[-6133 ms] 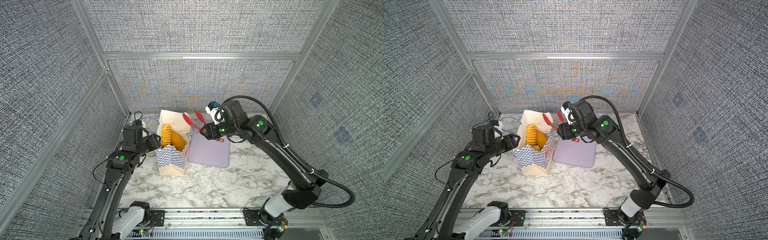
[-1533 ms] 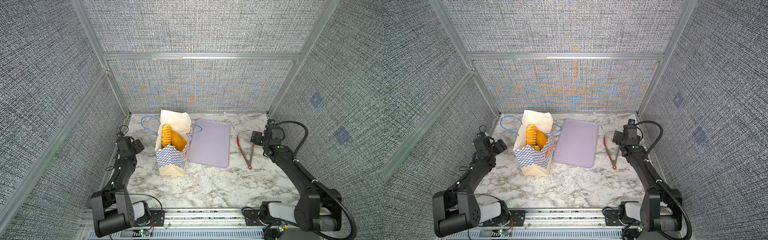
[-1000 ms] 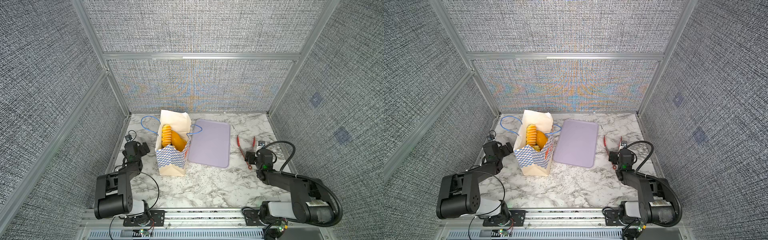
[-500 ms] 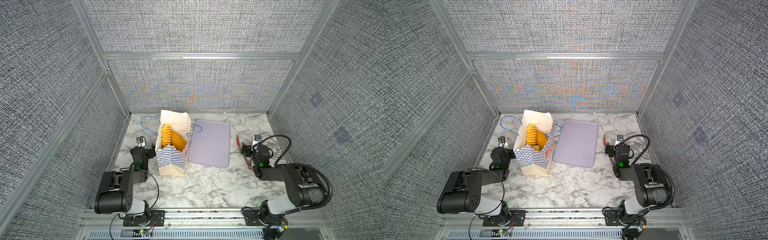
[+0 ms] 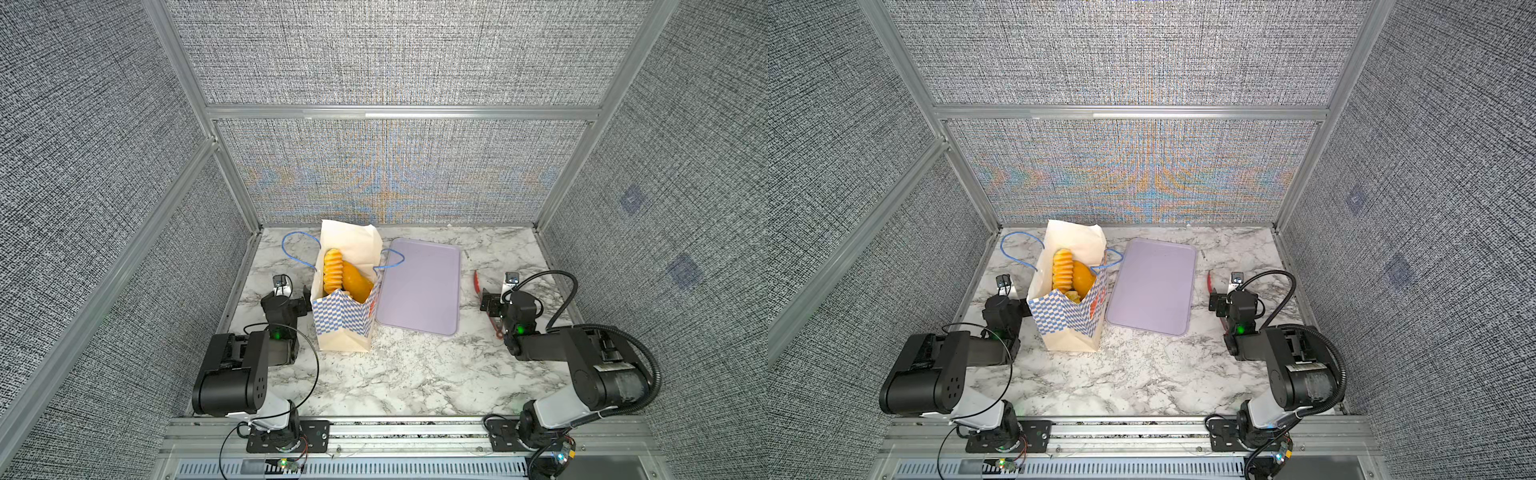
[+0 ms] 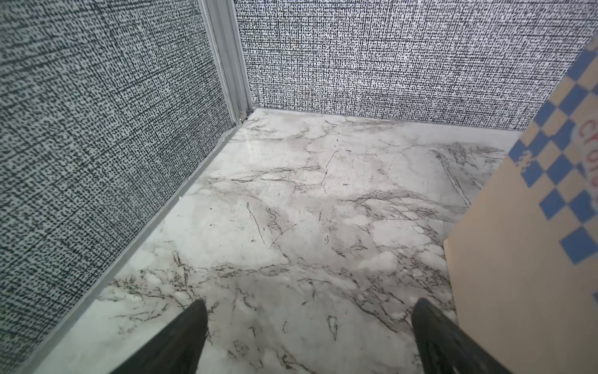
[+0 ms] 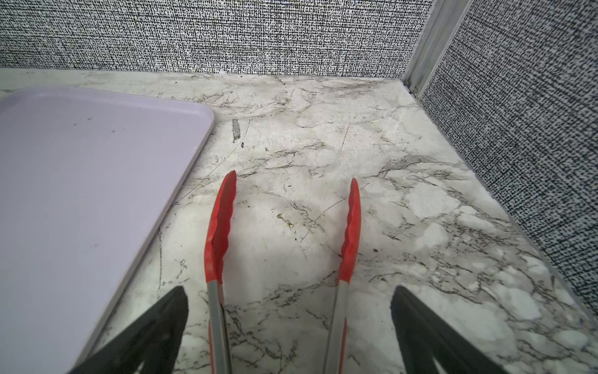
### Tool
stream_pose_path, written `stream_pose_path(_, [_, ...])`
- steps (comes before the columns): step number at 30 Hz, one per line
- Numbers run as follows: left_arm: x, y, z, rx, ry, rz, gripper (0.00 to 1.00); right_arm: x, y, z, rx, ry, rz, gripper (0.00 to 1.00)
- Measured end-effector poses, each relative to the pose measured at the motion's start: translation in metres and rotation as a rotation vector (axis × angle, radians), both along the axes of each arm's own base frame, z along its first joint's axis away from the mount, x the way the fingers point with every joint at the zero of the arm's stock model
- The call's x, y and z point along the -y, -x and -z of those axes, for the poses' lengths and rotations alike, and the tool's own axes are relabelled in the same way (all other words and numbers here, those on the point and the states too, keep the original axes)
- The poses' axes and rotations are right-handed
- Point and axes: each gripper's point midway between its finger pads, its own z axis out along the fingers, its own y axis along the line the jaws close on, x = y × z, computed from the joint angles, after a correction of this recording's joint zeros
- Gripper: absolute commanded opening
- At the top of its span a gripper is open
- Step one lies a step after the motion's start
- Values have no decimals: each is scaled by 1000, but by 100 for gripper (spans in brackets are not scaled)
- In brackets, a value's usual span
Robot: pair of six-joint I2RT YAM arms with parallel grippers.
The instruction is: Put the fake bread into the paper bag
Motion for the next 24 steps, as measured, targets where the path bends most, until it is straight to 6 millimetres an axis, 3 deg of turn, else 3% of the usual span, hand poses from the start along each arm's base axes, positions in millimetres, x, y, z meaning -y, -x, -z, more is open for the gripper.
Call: stream_pose_path(24, [0,-3,-5,16,-3,1,99,-1,-4,-1,-10,9,-1,99])
